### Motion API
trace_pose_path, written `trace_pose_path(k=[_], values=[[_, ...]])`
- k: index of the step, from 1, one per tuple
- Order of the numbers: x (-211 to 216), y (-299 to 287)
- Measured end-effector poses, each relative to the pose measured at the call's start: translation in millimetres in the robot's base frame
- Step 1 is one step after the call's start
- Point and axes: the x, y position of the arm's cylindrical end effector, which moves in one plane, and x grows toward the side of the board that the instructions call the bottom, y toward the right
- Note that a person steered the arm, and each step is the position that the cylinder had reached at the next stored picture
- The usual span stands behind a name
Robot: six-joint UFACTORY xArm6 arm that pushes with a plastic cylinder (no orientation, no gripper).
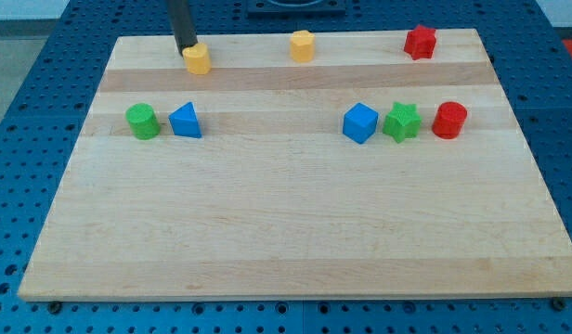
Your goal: Move the yellow heart right and a bit down
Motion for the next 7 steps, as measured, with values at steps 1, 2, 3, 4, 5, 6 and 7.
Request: trace_pose_path(k=[1,2,3,4,5,6,7], values=[[5,18],[10,37],[20,39],[20,31],[27,23],[41,21],[55,21]])
